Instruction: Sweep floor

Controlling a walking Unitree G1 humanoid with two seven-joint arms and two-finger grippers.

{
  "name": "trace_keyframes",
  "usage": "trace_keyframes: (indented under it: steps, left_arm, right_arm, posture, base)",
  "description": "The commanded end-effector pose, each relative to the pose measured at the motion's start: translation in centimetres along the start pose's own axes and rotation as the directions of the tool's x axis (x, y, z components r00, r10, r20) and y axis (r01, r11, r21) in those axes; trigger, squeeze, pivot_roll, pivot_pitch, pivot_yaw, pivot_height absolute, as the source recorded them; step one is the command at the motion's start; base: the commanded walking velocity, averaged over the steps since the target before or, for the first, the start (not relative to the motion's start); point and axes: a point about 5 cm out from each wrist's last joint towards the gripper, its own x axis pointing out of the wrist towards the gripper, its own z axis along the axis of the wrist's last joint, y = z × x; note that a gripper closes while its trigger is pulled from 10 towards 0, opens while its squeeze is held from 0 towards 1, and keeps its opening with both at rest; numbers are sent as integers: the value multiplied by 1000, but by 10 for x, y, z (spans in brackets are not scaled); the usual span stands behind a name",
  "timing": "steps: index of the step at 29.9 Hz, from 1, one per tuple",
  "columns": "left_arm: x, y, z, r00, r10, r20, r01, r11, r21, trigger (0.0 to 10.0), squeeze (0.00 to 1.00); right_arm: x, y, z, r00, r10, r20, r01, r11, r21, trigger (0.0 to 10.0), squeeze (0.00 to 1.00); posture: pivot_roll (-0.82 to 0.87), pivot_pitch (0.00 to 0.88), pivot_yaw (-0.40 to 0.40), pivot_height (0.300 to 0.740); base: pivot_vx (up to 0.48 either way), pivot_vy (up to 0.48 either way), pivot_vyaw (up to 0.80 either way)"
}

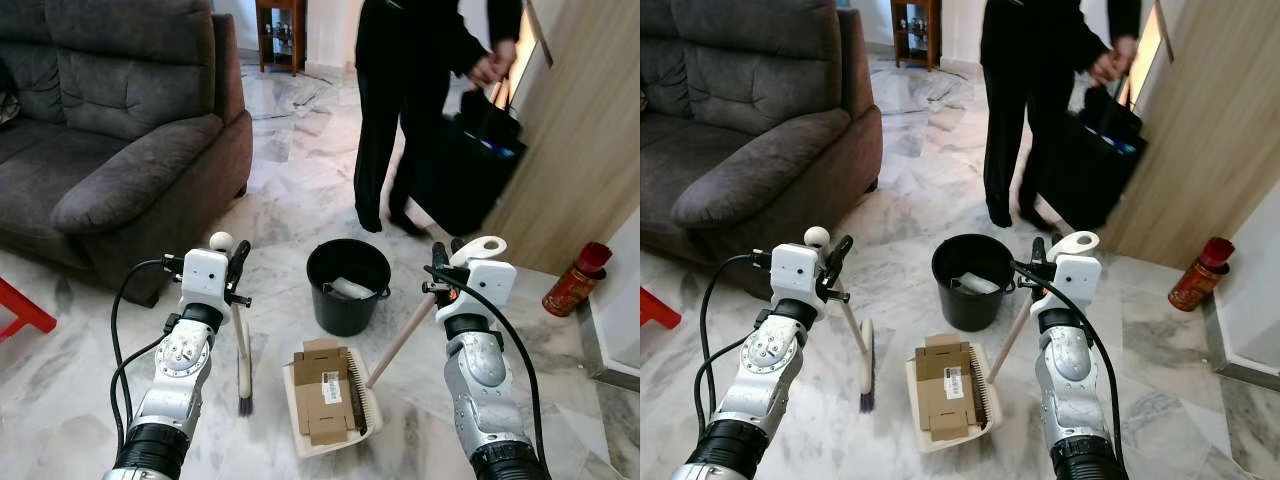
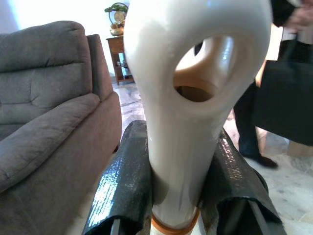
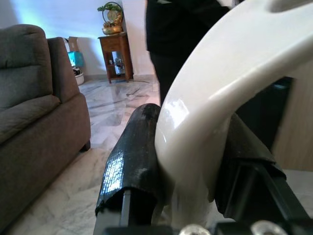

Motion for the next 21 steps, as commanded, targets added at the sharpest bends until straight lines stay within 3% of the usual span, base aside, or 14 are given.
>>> trace_keyframes:
  steps: [1, 21]
  left_arm:
    - [4, 3, 11, 999, 7, 51, -7, 1000, 9, 10000, 0]
    - [5, 5, 10, 999, 18, 52, -18, 1000, 8, 10000, 0]
  right_arm:
    - [6, 2, 13, 998, 3, 62, -4, 1000, 15, 10000, 0]
    - [6, 1, 13, 998, 8, 60, -8, 1000, 9, 10000, 0]
  posture:
    - [15, 0, -10, 740]
    - [9, 0, -12, 740]
  base:
    - [0, 0, 0]
    - [0, 0, 0]
